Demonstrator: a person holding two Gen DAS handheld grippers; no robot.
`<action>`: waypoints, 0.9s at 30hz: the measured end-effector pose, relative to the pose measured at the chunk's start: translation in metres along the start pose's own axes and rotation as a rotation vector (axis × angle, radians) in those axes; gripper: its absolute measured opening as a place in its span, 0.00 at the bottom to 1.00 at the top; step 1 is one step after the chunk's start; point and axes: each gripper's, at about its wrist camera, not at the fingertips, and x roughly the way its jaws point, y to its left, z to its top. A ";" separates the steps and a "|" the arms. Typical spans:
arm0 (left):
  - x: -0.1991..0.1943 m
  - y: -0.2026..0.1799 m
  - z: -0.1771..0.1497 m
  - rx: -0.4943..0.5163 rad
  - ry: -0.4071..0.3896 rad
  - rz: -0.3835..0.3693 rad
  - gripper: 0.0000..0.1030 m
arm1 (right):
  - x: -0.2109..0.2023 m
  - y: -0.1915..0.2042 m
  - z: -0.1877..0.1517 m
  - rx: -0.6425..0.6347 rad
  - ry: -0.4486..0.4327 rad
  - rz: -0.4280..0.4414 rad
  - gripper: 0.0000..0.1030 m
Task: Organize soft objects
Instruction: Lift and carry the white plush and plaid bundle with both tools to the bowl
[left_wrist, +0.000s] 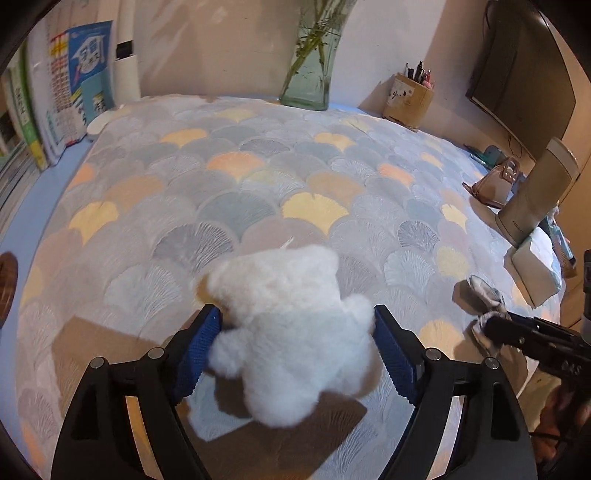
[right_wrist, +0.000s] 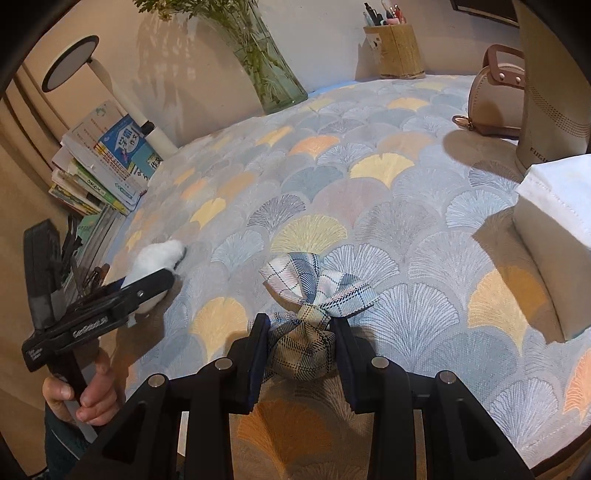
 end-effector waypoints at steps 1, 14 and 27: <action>-0.002 0.001 -0.001 -0.004 0.004 -0.006 0.80 | 0.001 -0.001 0.000 0.002 -0.001 0.002 0.32; -0.007 0.005 0.011 -0.034 -0.028 -0.005 0.59 | 0.000 0.002 -0.003 -0.021 -0.023 -0.012 0.32; -0.054 -0.078 0.027 0.158 -0.129 -0.112 0.37 | -0.079 -0.003 0.009 0.003 -0.217 0.068 0.32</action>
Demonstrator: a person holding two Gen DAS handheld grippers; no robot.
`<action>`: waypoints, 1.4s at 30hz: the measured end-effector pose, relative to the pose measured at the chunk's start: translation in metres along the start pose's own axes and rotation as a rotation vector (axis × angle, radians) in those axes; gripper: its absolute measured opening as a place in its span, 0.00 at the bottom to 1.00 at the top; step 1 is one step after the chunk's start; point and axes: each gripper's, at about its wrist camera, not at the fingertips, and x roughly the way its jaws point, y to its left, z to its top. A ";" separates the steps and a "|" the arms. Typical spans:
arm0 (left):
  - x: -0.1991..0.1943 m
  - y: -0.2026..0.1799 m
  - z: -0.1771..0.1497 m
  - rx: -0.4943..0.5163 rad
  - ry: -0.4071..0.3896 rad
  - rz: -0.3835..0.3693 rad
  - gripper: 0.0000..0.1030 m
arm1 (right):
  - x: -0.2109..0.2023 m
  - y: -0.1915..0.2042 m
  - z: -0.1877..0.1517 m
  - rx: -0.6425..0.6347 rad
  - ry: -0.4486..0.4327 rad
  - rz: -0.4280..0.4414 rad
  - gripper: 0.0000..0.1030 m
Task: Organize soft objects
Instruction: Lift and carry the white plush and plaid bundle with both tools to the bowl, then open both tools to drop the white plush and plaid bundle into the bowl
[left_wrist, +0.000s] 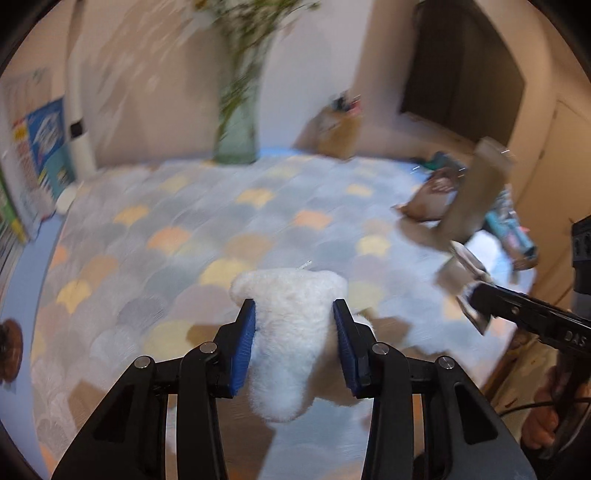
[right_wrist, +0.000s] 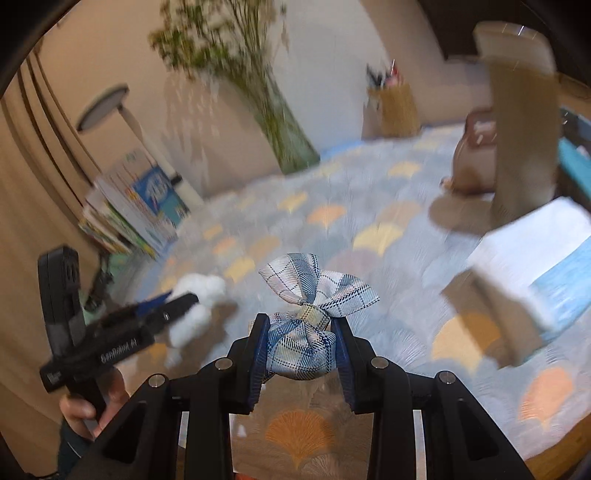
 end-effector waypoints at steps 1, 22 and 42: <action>-0.003 -0.010 0.006 0.001 -0.006 -0.031 0.37 | -0.011 -0.001 0.004 0.004 -0.027 -0.004 0.32; 0.054 -0.323 0.089 0.352 -0.111 -0.294 0.37 | -0.206 -0.191 0.073 0.224 -0.382 -0.389 0.32; 0.116 -0.390 0.076 0.483 -0.130 -0.251 0.64 | -0.190 -0.293 0.116 0.366 -0.247 -0.366 0.69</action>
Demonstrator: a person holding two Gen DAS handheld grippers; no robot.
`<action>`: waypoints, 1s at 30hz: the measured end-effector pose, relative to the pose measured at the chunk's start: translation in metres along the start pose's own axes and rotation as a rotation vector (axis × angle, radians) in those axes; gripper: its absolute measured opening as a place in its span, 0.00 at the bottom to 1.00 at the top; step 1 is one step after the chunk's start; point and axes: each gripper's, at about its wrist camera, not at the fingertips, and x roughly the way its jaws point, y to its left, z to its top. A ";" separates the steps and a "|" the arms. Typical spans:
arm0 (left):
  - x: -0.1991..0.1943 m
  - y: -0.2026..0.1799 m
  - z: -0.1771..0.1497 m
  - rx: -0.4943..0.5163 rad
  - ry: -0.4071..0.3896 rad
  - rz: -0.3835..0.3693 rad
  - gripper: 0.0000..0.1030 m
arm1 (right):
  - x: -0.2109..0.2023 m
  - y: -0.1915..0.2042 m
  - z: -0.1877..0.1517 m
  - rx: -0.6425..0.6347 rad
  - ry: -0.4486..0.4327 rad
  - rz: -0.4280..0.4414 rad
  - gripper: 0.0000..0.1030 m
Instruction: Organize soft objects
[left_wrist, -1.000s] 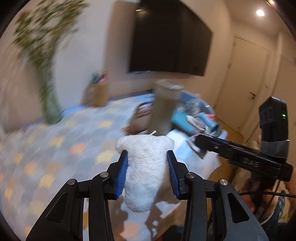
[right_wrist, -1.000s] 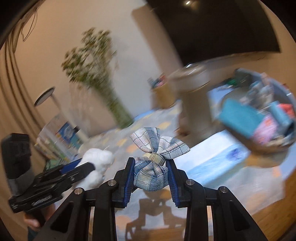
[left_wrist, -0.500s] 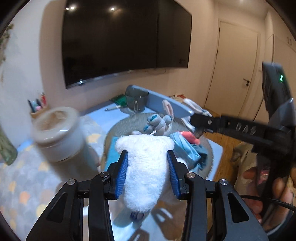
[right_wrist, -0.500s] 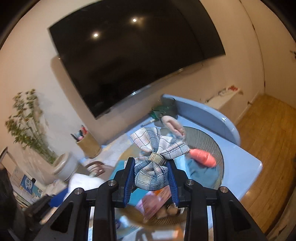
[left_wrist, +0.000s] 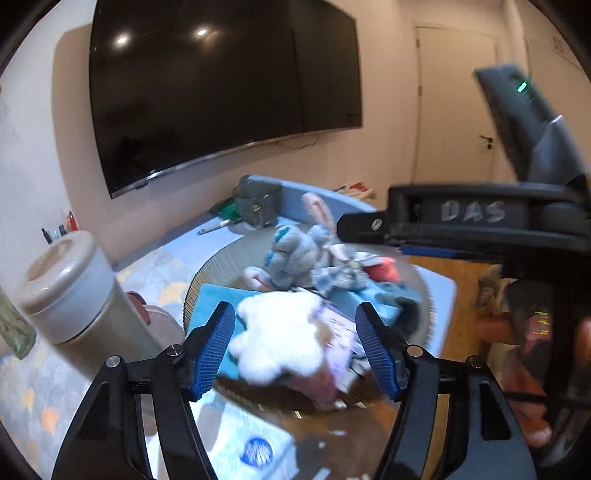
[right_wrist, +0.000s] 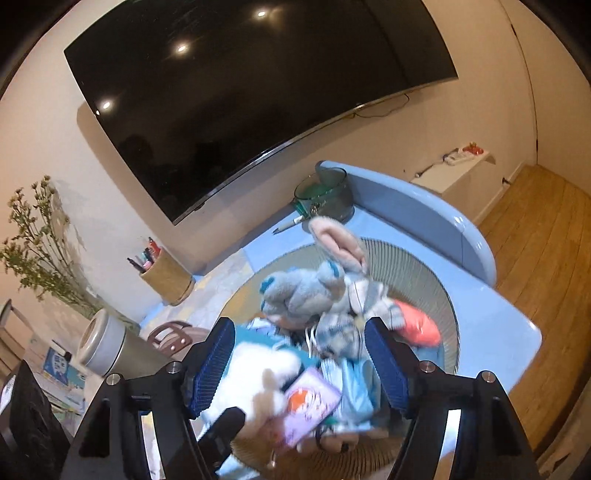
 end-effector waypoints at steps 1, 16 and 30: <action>-0.015 -0.002 -0.003 0.017 -0.022 0.006 0.64 | -0.006 -0.001 -0.004 0.008 -0.002 0.003 0.69; -0.189 0.120 -0.081 -0.152 -0.116 0.304 0.73 | -0.069 0.125 -0.096 -0.240 -0.023 0.072 0.76; -0.227 0.276 -0.184 -0.420 0.045 0.567 0.73 | 0.020 0.325 -0.198 -0.532 0.129 0.161 0.80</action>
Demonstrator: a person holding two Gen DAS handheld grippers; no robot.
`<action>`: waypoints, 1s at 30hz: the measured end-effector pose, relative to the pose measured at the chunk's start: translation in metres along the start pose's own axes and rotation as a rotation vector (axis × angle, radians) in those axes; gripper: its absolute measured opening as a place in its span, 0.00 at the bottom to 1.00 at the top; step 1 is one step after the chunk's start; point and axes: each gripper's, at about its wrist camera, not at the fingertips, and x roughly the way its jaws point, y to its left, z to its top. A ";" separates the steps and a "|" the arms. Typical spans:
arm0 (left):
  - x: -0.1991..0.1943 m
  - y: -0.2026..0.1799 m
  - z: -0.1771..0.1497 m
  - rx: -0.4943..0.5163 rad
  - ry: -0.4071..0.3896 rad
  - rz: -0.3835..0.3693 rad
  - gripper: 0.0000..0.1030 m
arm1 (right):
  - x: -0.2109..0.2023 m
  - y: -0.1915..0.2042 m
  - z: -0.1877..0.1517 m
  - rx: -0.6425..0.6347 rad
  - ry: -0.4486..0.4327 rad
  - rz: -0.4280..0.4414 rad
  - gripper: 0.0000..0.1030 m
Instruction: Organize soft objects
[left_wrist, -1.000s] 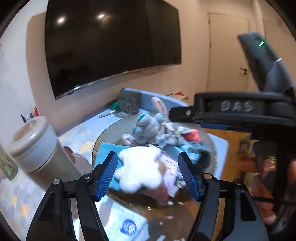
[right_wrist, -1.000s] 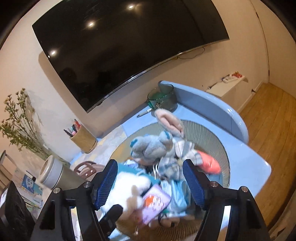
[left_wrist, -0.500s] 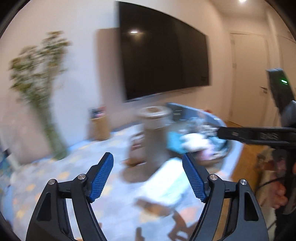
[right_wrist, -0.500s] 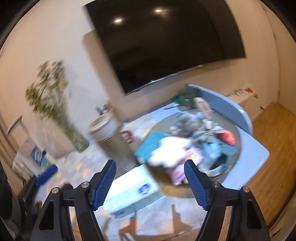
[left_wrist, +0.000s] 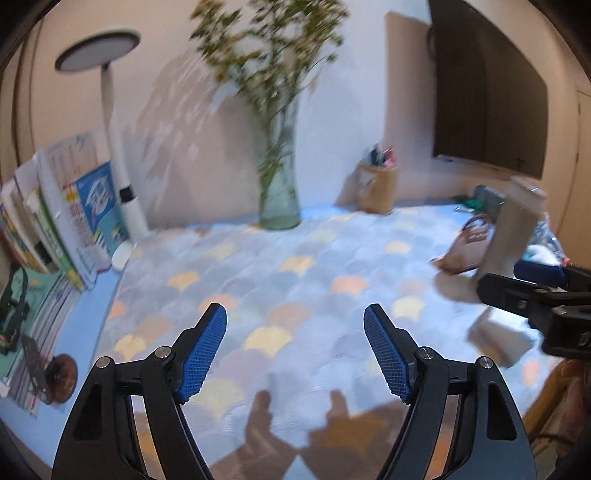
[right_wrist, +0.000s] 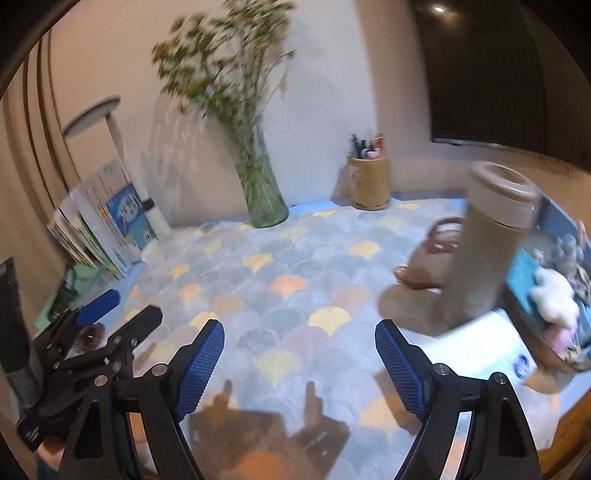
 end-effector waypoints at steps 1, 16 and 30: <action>0.004 0.007 -0.003 -0.009 0.009 0.003 0.73 | 0.009 0.009 0.002 -0.022 0.005 -0.015 0.80; 0.113 0.012 -0.020 -0.093 0.166 0.008 0.73 | 0.137 0.019 -0.001 -0.061 0.087 -0.135 0.80; 0.141 0.013 -0.032 -0.124 0.286 0.069 0.73 | 0.178 -0.003 -0.011 -0.046 0.175 -0.124 0.80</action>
